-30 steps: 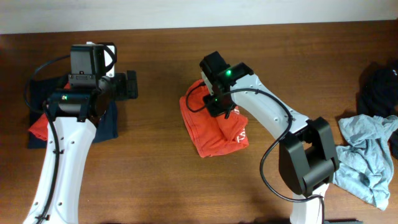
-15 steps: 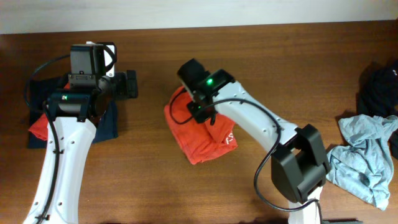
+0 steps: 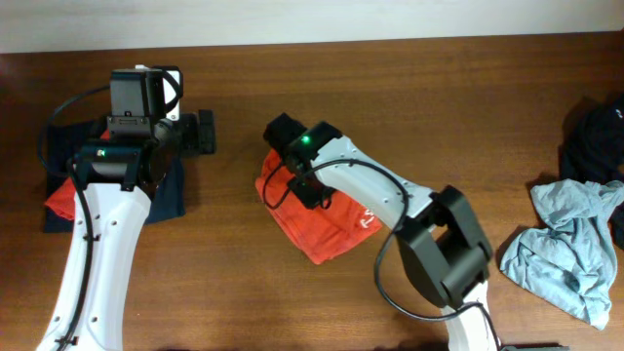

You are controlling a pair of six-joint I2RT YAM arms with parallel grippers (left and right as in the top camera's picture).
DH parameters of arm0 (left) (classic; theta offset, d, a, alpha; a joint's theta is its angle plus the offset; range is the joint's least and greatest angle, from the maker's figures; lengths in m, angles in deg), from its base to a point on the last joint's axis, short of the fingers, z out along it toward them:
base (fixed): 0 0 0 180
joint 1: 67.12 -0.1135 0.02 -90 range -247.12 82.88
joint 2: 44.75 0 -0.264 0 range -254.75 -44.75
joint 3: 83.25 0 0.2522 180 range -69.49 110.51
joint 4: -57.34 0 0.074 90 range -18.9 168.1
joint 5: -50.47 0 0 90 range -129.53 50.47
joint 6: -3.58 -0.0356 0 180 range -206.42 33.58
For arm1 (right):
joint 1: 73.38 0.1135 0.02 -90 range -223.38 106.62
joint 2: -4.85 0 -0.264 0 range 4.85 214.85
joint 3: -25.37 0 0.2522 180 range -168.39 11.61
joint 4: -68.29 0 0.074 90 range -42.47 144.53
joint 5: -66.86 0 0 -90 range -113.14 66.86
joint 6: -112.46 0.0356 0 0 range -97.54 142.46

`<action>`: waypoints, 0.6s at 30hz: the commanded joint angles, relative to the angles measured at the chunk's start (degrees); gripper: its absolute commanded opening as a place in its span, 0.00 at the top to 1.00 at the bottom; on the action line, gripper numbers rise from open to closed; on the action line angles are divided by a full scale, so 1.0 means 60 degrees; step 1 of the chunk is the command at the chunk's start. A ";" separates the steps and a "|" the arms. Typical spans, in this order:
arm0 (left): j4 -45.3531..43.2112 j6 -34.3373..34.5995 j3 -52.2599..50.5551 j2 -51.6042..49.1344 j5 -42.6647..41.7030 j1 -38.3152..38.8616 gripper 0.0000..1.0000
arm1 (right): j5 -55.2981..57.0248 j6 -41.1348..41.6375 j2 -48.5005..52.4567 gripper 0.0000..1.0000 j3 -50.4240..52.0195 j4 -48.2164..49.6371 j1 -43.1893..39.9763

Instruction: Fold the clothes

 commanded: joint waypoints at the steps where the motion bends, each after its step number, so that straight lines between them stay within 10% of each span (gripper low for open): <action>1: -0.0029 -0.0015 0.0204 0.0138 0.0076 -0.0036 0.01 | 0.1781 0.0055 -0.1078 0.95 -0.0120 -0.0350 -0.0535; 18: -0.0029 -0.0015 0.0204 0.0138 0.0076 -0.0033 0.01 | 0.4954 -0.0160 -0.1978 0.93 -0.0138 -0.0798 -0.1559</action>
